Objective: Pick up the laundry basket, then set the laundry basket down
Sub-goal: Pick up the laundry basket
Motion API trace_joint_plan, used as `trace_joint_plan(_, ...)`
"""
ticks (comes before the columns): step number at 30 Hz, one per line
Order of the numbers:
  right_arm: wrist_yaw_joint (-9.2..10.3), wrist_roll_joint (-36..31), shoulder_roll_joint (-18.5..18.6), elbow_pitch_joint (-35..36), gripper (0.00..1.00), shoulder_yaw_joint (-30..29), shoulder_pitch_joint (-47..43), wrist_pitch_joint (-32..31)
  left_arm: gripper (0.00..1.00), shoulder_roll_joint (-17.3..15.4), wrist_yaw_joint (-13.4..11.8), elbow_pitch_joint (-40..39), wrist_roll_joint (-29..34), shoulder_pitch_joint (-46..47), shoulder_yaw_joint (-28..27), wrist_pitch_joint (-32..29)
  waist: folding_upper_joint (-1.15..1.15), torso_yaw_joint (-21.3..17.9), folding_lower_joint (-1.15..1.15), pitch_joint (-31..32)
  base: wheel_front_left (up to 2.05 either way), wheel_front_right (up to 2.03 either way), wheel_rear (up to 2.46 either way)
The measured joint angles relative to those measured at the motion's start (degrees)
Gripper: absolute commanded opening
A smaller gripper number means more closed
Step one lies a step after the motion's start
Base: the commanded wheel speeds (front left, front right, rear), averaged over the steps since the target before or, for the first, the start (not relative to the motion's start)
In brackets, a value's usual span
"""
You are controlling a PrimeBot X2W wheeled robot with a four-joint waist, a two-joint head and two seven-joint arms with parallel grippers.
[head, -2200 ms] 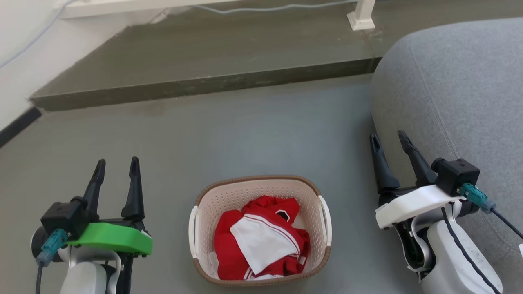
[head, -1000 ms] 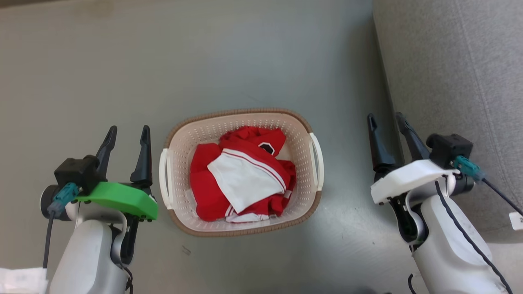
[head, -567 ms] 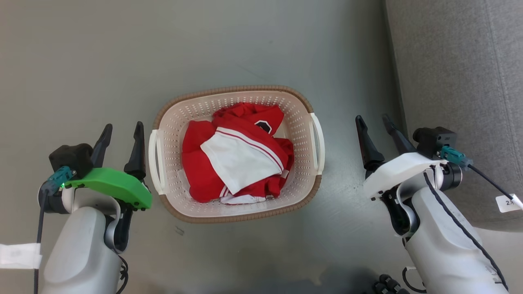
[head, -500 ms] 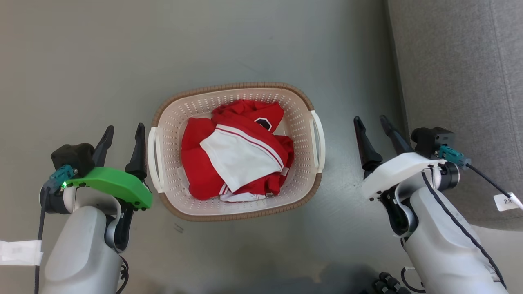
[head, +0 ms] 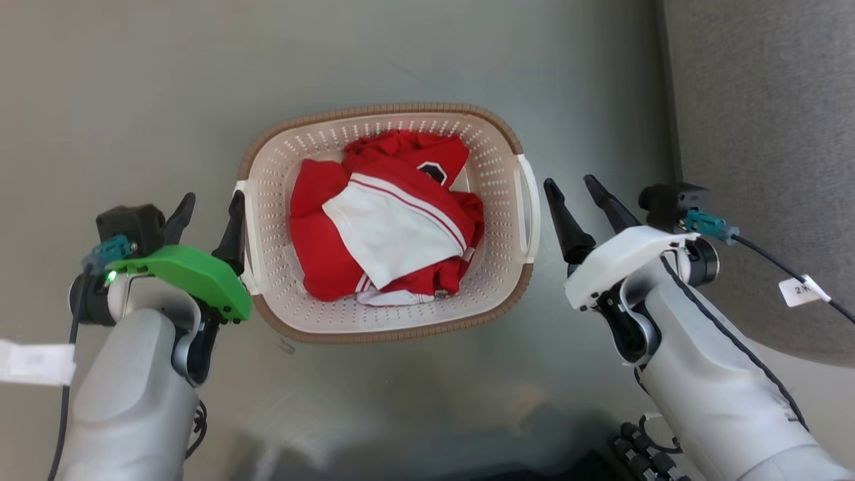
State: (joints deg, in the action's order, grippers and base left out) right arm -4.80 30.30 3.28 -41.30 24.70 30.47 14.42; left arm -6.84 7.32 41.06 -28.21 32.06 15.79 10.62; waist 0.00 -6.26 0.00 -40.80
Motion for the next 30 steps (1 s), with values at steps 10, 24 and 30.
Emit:
trace_joint_plan(10, -0.15, 4.4, 0.1, -4.5, 1.0, 5.7, 4.7, -0.9, 1.0, -1.3, 0.0, 5.0, -1.0, 4.3, 3.3, -2.4, 0.0, 0.2, 0.0, -4.4, 0.0, 0.0, 0.0)
trace_joint_plan(24, 0.87, 9.7, 0.2, -8.8, 1.0, 10.4, 10.6, -1.9, 1.0, -1.0, 0.1, 8.4, -4.5, 9.5, 8.5, -4.7, 0.0, 1.2, 0.0, -10.0, 0.0, 0.0, 0.0)
trace_joint_plan(30, 1.37, 13.4, 0.2, -10.7, 1.0, 12.7, 11.9, -2.8, 1.0, -0.5, 0.1, 10.0, -6.4, 10.9, 10.6, -5.2, 0.0, 2.0, 0.0, -11.5, 0.0, 0.0, 0.0)
